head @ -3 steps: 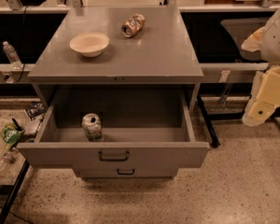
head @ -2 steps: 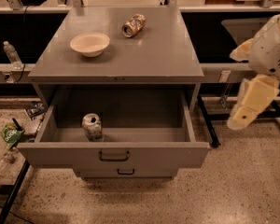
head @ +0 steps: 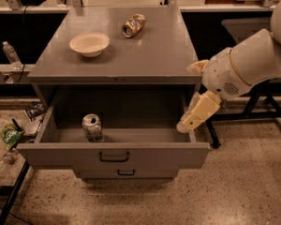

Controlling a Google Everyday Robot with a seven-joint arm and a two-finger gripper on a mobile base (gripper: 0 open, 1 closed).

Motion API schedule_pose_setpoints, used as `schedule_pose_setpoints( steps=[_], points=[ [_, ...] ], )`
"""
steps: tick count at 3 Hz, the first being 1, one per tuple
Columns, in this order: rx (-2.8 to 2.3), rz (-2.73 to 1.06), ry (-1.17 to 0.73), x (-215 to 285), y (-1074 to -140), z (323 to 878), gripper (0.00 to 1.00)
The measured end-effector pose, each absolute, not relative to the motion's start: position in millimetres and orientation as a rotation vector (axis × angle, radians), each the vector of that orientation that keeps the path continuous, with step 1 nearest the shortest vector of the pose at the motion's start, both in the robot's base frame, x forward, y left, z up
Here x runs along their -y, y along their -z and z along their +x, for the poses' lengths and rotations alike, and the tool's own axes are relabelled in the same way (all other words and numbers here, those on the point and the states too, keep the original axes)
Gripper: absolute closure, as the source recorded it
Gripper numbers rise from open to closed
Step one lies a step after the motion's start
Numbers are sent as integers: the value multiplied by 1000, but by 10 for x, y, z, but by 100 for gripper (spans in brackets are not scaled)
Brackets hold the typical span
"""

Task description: Pick 7up can from top drawer and place on counter

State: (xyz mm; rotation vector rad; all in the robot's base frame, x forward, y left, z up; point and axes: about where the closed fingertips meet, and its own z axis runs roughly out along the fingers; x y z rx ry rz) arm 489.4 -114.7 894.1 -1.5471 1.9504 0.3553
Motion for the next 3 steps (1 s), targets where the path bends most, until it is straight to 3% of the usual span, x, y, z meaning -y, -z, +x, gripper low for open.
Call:
schedule_pose_setpoints(
  steps=[2,3],
  points=[
    [-1944,-1488,-393,1029,-8755,4988,0],
    [-1885,-1389,-500,660,-8311,5261,0]
  ],
)
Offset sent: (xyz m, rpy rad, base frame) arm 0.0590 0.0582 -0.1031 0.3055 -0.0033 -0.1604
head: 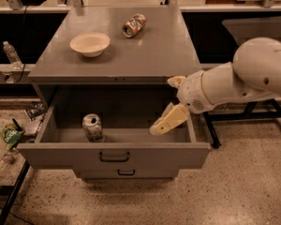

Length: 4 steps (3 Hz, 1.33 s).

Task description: Pick 7up can from top drawer and place on counter

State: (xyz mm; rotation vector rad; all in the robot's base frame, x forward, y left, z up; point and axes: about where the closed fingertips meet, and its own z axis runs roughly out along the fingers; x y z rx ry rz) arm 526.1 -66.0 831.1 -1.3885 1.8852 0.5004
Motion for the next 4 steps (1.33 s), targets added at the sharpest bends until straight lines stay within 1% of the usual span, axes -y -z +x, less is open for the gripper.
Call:
schedule_pose_setpoints(
  steps=[1,2,3,4],
  points=[
    [-1835,-1342,-576,330,-7966,5522,0],
    [-1791,-1375,-601,-18,-7708,5704,0],
    [-1756,-1437,-654,-637,-7389,5999,0],
    [-1754,-1440,-657,-659,-7389,5998,0]
  ],
)
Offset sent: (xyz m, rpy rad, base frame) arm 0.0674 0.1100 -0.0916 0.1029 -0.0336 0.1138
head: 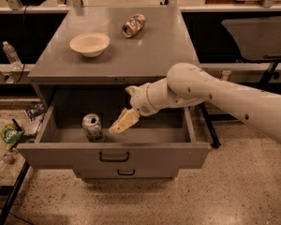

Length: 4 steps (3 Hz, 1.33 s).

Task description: Pick 7up can from top drawer and place on counter

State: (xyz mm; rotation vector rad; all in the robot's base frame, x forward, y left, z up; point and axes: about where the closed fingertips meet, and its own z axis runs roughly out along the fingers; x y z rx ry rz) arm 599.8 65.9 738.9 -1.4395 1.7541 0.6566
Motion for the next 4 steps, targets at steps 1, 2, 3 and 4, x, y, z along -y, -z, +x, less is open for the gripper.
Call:
schedule_pose_setpoints(
  steps=[1,2,3,4],
  points=[
    [-1718,-1442,-712,-773,-7283,6019,0],
    [-1683,-1442,-758,-984,-7169,6028,0],
    [-1662,-1414,-776,-1168,-7104,6064,0],
    [-1654,-1381,-787,-1359,-7039,6100,0]
  ],
)
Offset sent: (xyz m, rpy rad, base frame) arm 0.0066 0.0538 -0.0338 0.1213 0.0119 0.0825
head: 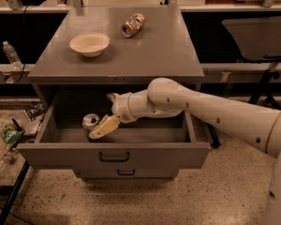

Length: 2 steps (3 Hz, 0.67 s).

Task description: Pick 7up can from top drawer and place on counter

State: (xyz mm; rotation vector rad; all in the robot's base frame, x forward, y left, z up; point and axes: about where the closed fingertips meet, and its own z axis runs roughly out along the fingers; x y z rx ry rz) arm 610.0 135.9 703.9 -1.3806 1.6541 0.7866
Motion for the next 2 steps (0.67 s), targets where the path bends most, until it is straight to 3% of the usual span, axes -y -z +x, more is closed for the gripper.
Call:
schedule_pose_setpoints(
  steps=[1,2],
  points=[
    [-1634,-1376,-790,-1555,-6918,6144,0],
    [-1612,-1364,-806,-1690,-6774,6195,15]
  ],
)
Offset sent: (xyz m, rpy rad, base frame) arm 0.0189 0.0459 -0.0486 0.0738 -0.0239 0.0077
